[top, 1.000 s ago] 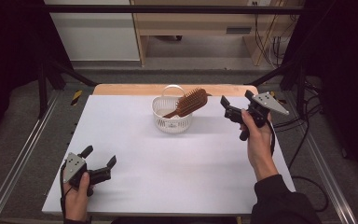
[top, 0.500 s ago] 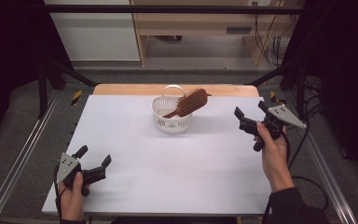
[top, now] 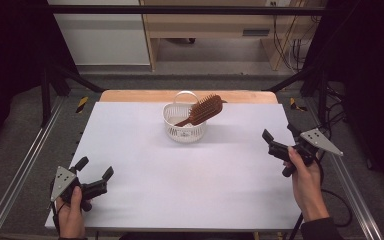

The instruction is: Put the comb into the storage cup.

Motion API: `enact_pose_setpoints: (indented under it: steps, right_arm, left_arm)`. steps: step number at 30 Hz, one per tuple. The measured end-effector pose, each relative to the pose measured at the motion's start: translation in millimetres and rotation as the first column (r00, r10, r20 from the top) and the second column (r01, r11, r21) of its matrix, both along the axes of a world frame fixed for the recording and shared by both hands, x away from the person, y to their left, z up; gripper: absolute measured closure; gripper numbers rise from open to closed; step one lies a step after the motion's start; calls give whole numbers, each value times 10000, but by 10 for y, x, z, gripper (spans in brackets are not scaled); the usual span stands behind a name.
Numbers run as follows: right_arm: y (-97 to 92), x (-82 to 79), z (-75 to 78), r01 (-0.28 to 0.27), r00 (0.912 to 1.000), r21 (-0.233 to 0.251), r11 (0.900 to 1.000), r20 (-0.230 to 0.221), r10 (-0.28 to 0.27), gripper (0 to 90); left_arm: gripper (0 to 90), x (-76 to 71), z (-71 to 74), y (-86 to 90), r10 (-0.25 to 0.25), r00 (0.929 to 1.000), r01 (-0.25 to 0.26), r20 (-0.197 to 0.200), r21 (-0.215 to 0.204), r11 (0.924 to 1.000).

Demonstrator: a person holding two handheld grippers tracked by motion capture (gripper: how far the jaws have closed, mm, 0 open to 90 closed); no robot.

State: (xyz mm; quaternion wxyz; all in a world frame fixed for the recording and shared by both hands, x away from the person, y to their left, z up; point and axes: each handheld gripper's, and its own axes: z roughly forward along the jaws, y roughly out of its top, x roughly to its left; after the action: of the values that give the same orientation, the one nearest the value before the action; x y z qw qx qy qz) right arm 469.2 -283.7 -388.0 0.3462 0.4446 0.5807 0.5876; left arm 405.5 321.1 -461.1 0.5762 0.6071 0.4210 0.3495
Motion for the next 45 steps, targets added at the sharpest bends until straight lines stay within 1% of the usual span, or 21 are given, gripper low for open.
enact_pose_setpoints:
  steps: [2,4,11,17,21,23,28,36,42,45]
  right_arm:
    - [-6,-41,-36,-47,10000,29,10000,-48,47,42]
    - [-13,-79,-68,-39,10000,51,10000,-35,39,42]
    - [-56,-199,-182,-89,9999,-161,9998,-77,87,42]
    - [-103,-285,-277,-155,9998,-303,9994,-160,150,42]
    - [-106,-333,-348,-203,9996,-563,9982,-225,190,41]
    - [-100,-344,-375,-255,9994,-607,9978,-253,240,41]
    - [-64,-361,-435,-432,9986,-713,9965,-321,410,41]
    - [55,-396,-544,-986,9945,-1024,9898,-452,944,42]
    - [119,-400,-589,-1224,9917,-950,9879,-501,1181,42]
    - [149,-398,-599,-1351,9902,-1022,9855,-489,1307,41]
  left_arm:
    - [16,-12,12,4,80,9998,-81,194,40,10000]
    - [16,-18,12,2,55,9997,-55,229,30,10000]
    - [16,-19,-3,-4,-1,9999,-1,153,93,10000]
    - [16,-14,-19,-11,-71,9999,71,107,41,10000]
    - [16,-27,-17,-12,-126,9999,125,101,56,9999]
    - [16,-39,-15,-5,-150,9998,149,107,61,9999]
    - [16,-54,-17,6,-133,9998,132,134,44,9999]
    - [16,-55,-17,-15,-256,9995,254,181,113,9996]
    - [16,-52,-13,-43,-431,9988,427,232,208,9989]
    - [16,-52,-12,-60,-514,9984,507,245,260,9984]
